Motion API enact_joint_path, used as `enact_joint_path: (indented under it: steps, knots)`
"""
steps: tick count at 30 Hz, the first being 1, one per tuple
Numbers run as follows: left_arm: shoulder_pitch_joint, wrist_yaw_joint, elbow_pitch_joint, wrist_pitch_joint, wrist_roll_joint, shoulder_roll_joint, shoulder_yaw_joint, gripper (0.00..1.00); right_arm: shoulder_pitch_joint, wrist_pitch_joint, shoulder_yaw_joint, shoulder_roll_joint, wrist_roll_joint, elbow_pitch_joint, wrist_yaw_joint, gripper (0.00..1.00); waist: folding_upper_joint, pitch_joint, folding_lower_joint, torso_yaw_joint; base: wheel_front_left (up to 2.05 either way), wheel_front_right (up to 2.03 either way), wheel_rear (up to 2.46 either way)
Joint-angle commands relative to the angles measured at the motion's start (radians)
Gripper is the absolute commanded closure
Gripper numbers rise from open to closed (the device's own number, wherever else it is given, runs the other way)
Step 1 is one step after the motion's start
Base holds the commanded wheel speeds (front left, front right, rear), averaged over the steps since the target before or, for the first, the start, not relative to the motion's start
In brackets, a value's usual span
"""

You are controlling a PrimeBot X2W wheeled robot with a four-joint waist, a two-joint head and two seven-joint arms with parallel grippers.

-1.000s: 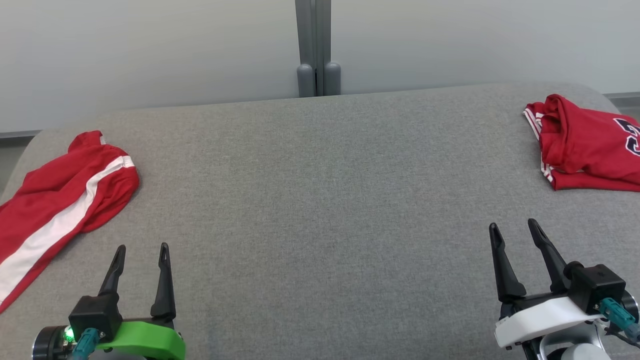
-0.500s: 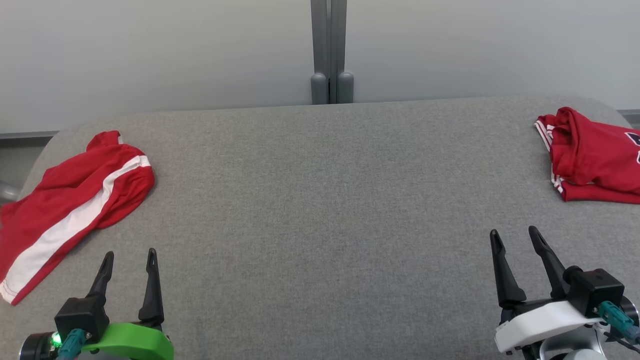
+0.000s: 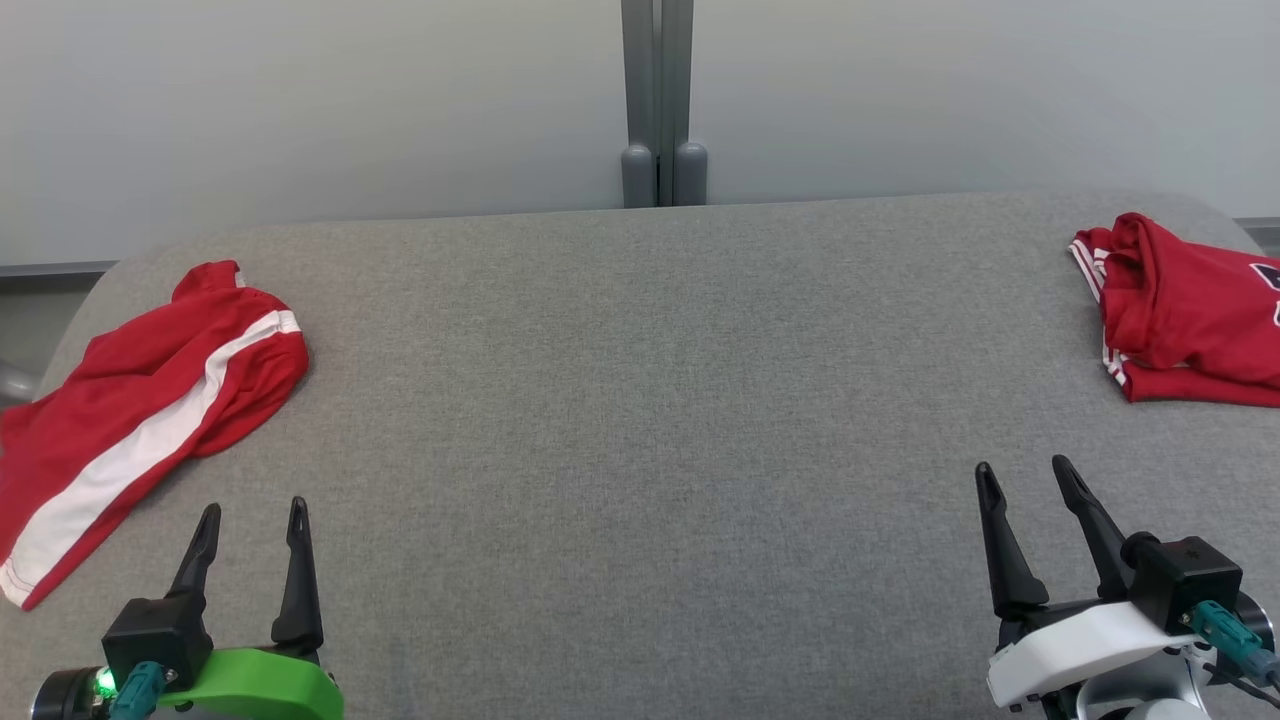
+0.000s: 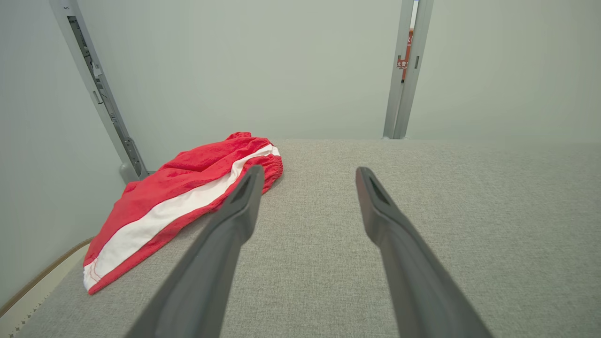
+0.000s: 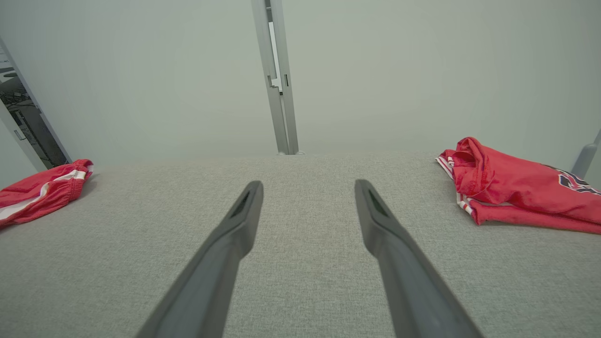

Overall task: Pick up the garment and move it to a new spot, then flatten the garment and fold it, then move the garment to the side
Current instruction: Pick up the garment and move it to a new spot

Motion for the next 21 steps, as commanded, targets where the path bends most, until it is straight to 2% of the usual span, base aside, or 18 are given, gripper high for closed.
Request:
enact_joint_path:
  steps: [1,14,21]
  knots:
    - [0.011,0.008,-0.003,-0.001,-0.007,0.008,-0.001,0.00,0.005,0.004,0.000,-0.003,0.002,0.003,-0.002,0.00,0.0000,0.000,0.0001,0.001,0.00,0.00,0.00]
    - [0.017,0.020,-0.012,-0.002,-0.013,0.016,-0.002,0.00,0.010,0.004,0.008,-0.005,0.004,0.008,-0.002,0.00,0.0000,-0.002,0.0001,0.014,0.00,0.00,0.00]
    - [0.004,0.024,-0.018,0.003,-0.015,0.027,0.001,0.00,0.007,0.000,0.018,0.002,0.004,0.011,-0.002,0.00,0.0000,0.006,0.0001,0.057,0.00,0.00,0.00]
